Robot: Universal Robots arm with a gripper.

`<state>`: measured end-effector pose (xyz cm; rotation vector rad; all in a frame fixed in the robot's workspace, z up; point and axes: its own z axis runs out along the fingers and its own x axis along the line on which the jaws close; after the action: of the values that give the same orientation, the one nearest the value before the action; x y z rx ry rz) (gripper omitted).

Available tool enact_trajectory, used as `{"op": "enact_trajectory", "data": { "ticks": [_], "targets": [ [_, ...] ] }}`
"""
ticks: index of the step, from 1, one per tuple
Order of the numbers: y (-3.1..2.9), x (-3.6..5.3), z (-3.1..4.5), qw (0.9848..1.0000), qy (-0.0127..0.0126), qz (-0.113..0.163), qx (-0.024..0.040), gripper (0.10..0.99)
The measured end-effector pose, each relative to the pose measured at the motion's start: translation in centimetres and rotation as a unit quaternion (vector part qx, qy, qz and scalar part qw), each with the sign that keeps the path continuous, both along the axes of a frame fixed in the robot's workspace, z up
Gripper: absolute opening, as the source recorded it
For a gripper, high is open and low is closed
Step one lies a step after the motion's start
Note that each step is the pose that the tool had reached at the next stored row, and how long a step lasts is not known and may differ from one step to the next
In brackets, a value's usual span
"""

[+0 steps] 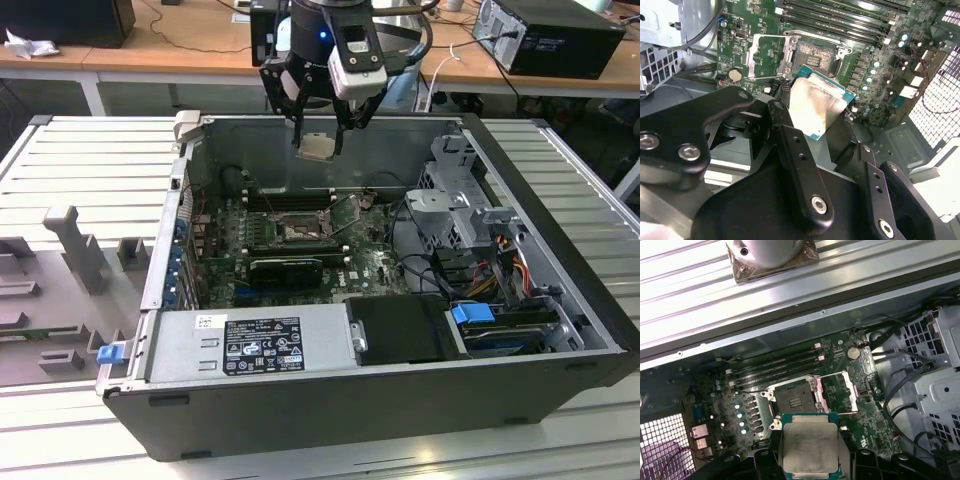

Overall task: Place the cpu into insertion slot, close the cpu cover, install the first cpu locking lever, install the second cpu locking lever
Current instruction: 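Place the cpu into insertion slot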

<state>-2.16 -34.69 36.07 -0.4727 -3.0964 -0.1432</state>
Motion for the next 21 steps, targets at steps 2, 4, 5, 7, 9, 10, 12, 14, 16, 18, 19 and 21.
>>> {"op": "enact_trajectory", "data": {
  "ticks": [2, 4, 5, 7, 9, 10, 12, 14, 16, 18, 19, 21],
  "targets": [
    [0.0, 0.0, 0.0, 1.0, 0.0, -0.007, 0.0, 0.529],
    [0.0, 0.0, 0.0, 0.9999, 0.0, -0.014, 0.0, 0.529],
    [0.0, 0.0, 0.0, 0.9998, 0.0, -0.02, 0.0, 0.529],
    [0.0, 0.0, 0.0, 0.9995, 0.0, -0.03, 0.0, 0.529],
    [0.0, 0.0, 0.0, 0.9993, 0.0, -0.036, 0.0, 0.529],
    [0.0, 0.0, 0.0, 0.9991, 0.0, -0.042, 0.0, 0.529],
    [0.0, 0.0, 0.0, 0.9987, 0.0, -0.05, 0.0, 0.529],
    [0.0, 0.0, 0.0, 0.9984, 0.0, -0.056, 0.0, 0.529],
    [0.0, 0.0, 0.0, 0.9979, 0.0, -0.064, 0.0, 0.529],
    [0.0, 0.0, 0.0, 0.9975, 0.0, -0.071, 0.0, 0.529],
    [0.0, 0.0, 0.0, 0.9972, 0.0, -0.075, 0.0, 0.529],
    [0.0, 0.0, 0.0, 0.9967, 0.0, -0.081, 0.0, 0.529]
  ]
}}
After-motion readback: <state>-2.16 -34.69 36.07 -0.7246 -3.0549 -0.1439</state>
